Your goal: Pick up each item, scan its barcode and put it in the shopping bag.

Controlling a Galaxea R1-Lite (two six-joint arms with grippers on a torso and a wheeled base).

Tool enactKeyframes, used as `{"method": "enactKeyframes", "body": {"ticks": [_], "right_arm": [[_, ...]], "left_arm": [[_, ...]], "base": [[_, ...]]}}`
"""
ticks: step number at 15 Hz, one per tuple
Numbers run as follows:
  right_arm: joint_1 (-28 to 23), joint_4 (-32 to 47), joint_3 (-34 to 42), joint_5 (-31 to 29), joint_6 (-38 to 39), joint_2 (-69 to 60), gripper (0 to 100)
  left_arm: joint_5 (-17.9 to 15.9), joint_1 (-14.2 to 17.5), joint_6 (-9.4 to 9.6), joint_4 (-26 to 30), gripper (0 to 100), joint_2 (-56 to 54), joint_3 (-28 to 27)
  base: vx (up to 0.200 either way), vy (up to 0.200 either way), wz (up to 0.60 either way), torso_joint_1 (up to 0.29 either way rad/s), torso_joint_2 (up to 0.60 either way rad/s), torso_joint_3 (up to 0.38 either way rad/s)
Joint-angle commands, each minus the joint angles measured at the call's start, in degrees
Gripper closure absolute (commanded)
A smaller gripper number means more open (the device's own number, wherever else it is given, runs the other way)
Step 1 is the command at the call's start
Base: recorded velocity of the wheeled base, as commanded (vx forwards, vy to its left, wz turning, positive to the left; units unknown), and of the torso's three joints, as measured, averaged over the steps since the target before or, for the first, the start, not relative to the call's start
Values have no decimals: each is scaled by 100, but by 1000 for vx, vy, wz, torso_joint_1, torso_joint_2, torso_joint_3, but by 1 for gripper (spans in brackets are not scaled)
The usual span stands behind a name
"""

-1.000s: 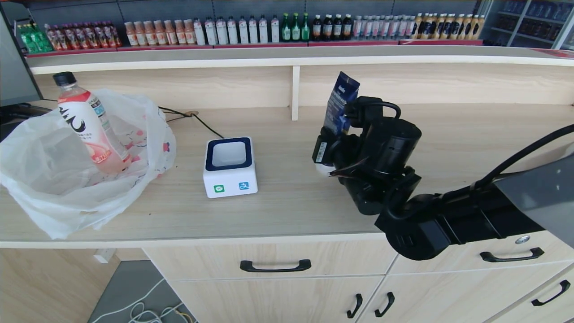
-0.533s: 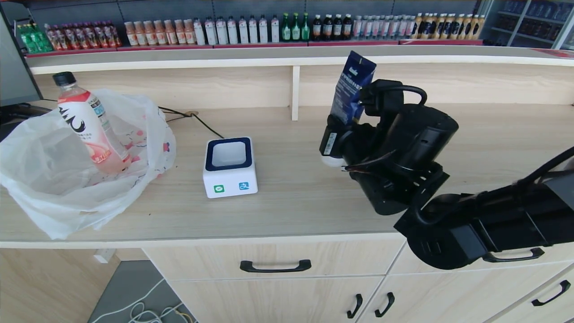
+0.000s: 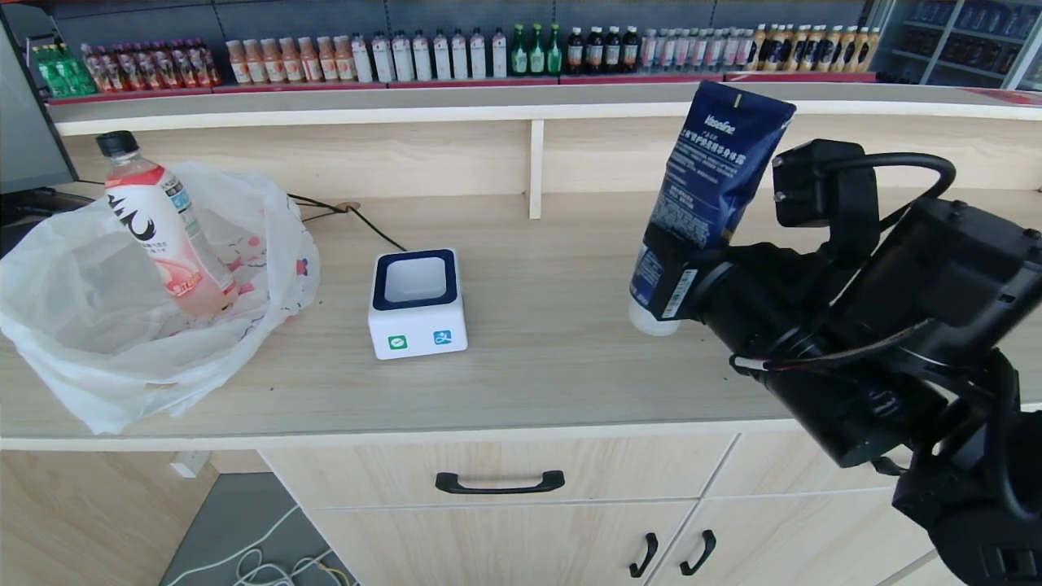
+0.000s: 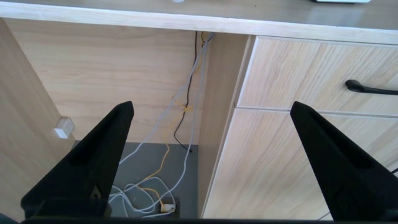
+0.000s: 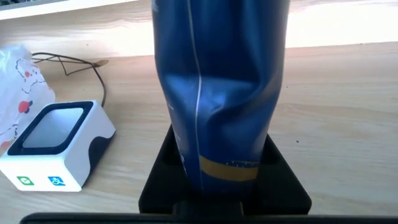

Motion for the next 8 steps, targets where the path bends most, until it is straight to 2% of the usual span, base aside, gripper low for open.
{"method": "enactKeyframes", "body": {"ticks": [1,3,8], "right_arm": [[16,-12,260,131,33,-470,100],[16,-21,568,342,138,-689,100],[7,-21,1368,1555,692,-1349,100]], "left_arm": [[0,-6,-2,0,0,-2,0],[0,2,-2,0,0,-2,0],[0,2,-2,0,0,-2,0]], "base": [[0,0,0,0,0,0],[0,0,0,0,0,0],[0,0,0,0,0,0]]}}
